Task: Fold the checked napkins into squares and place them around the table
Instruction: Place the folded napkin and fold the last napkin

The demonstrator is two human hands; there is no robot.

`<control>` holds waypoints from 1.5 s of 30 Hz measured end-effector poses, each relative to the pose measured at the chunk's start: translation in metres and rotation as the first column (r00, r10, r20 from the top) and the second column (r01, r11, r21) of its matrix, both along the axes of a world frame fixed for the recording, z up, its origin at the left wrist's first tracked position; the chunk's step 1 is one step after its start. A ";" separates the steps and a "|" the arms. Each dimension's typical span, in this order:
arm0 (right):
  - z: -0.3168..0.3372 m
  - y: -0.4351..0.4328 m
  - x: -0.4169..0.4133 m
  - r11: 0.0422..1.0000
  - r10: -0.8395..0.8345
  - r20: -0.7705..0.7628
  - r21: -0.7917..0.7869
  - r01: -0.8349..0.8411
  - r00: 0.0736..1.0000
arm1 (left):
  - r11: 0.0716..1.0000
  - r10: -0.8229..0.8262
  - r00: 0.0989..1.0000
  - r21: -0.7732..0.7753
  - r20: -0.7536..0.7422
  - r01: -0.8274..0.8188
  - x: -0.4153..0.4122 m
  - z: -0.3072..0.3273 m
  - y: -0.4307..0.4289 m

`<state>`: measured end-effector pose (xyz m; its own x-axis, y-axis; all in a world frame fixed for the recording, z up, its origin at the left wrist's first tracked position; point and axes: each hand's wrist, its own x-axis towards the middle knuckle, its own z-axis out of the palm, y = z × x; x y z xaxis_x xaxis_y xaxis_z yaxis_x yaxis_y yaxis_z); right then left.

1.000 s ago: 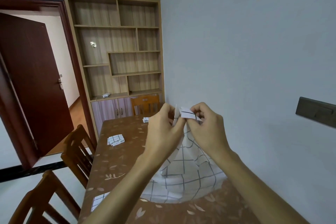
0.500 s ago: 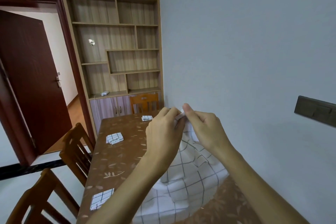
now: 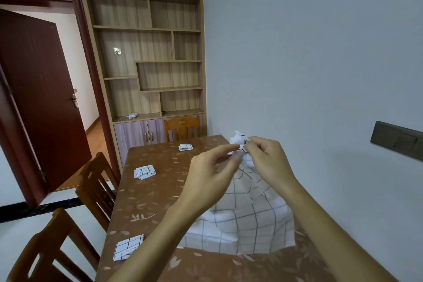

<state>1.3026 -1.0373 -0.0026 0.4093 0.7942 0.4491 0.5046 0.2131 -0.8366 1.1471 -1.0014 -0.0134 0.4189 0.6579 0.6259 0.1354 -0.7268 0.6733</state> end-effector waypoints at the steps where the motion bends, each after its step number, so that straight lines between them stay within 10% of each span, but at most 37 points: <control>1: 0.001 -0.002 0.002 1.000 0.025 0.000 0.013 -0.025 1.000 | 0.998 -0.017 0.998 -0.062 0.068 0.021 -0.003 0.003 0.001; 6: 0.014 -0.019 0.014 0.976 0.216 -0.049 0.036 -0.215 0.975 | 0.966 0.101 0.983 -0.251 0.156 -0.059 -0.019 0.007 0.034; 15: 0.018 -0.024 0.038 0.967 0.255 -0.148 0.061 -0.249 0.956 | 0.852 -0.204 0.965 -0.455 0.167 0.259 -0.017 -0.010 0.053; 27: 0.008 -0.022 0.035 0.995 0.098 -0.165 0.029 -0.094 0.981 | 0.986 0.164 0.965 -0.061 0.203 -0.155 -0.011 -0.003 0.047; 34: -0.019 -0.030 0.004 0.994 0.083 -0.211 0.089 -0.066 0.974 | 0.860 0.397 0.881 0.231 0.255 -0.455 -0.007 0.006 0.060; 45: -0.071 -0.032 -0.031 0.974 0.134 -0.060 -0.174 -0.143 0.989 | 0.753 0.595 0.786 0.227 0.165 -0.618 -0.020 0.035 0.080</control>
